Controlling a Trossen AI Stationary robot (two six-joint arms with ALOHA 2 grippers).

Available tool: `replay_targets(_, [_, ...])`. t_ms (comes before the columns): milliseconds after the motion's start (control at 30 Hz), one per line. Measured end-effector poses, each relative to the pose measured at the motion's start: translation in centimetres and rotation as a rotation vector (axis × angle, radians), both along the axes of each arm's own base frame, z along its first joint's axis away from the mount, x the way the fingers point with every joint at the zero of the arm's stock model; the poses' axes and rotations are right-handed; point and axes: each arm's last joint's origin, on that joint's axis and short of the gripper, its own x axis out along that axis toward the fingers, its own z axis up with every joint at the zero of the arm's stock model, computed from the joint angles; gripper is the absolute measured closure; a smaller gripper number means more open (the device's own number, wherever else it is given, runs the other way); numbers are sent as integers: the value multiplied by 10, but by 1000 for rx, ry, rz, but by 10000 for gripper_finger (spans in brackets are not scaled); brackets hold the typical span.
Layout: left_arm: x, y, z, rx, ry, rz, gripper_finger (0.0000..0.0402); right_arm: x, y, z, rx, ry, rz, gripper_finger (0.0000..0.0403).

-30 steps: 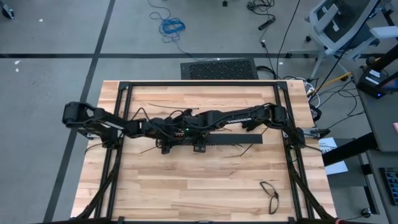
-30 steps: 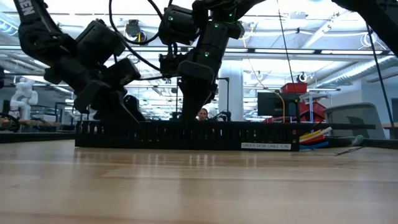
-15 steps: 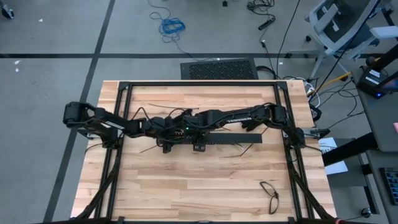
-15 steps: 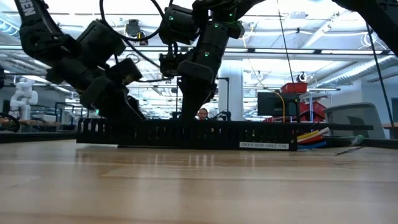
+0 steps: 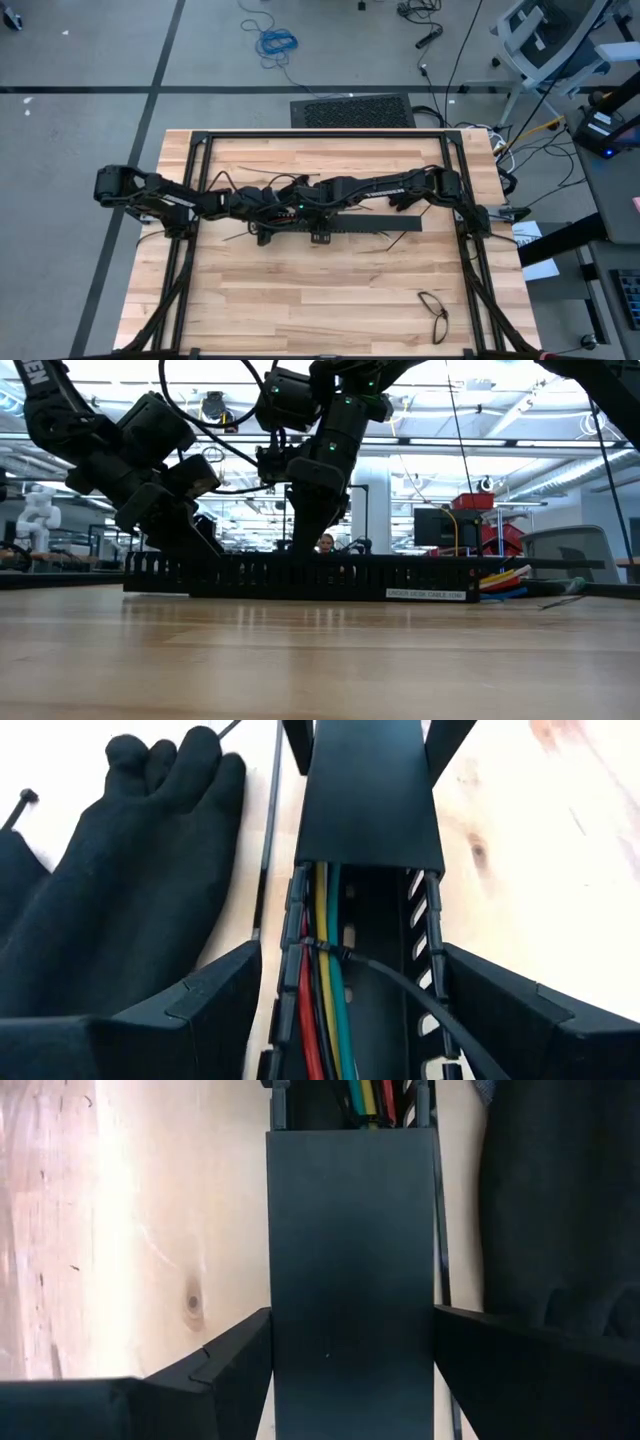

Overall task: Ziptie cables
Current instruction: Close the cable duct

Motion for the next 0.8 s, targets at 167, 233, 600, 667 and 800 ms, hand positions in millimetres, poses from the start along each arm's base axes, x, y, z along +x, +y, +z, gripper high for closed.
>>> replay_targets(167, [1, 0, 1, 26, -17, -16, 112, 0, -1, 0, 0, 2, -1, 154])
replay_targets(233, [2, 0, 3, 32, -35, -17, 112, 0, -1, 0, 0, 2, -1, 154])
replay_targets(600, [3, 1, 3, 38, -51, -13, 112, 0, -1, 0, 0, 2, -2, 154])
replay_targets(667, [3, 1, 2, 36, -47, -15, 112, 0, -1, 0, 0, 2, -2, 154])
replay_targets(800, [5, 1, -1, 24, -40, -19, 112, 0, -1, -1, 0, 2, -2, 154])
